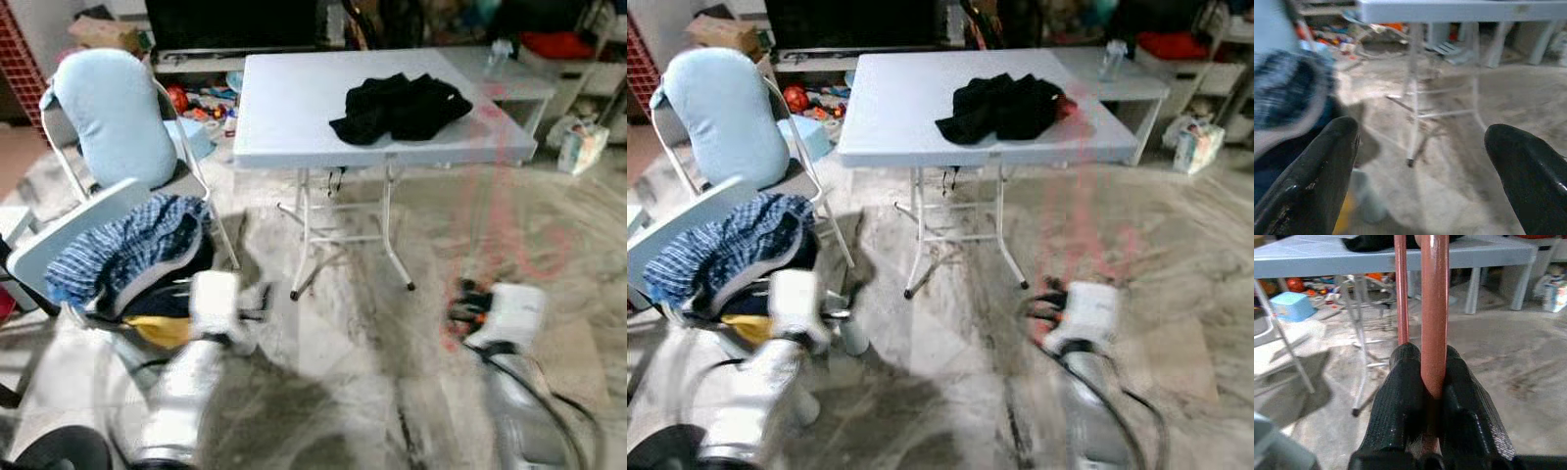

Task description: Hang hanger

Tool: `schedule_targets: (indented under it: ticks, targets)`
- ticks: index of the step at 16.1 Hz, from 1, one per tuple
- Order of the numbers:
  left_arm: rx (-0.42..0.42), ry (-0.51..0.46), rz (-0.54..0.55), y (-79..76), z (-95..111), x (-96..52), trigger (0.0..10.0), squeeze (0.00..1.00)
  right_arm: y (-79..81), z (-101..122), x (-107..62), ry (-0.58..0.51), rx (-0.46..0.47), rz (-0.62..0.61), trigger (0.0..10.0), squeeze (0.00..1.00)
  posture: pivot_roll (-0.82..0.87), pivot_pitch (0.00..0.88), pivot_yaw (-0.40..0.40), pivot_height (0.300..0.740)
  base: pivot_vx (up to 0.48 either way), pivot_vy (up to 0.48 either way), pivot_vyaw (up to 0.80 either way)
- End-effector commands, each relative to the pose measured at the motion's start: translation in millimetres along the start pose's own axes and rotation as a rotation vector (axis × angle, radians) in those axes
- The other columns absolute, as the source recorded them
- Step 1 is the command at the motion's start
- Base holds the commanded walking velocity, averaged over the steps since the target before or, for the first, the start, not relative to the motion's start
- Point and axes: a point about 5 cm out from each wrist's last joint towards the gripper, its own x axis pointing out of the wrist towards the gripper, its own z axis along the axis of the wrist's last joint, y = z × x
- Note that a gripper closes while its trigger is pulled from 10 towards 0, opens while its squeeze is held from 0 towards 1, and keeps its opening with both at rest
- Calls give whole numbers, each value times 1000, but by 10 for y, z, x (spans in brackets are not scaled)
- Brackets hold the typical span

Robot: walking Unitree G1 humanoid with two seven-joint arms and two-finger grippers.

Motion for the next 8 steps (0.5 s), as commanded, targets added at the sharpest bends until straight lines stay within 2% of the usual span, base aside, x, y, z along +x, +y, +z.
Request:
schedule_targets:
  ticks: [1,5,6,8]
  targets:
    - [-15,-23,-49,-111,28,6,10000,0,-94,40,0,-16,-12,-27,10000,0,-41,0,3,740,0,0,0]
    - [-70,-20,-105,-125,31,-10,10000,0,-113,28,13,3,-11,-39,10000,0,-43,0,3,740,0,0,0]
    - [-85,-24,-113,-122,39,-7,10000,0,-109,19,19,8,-17,-36,10000,0,-42,0,3,740,0,0,-800]
    - [-93,-28,-119,-116,42,-3,10000,0,-95,14,29,10,-25,-30,10000,0,-39,0,1,740,262,0,-800]
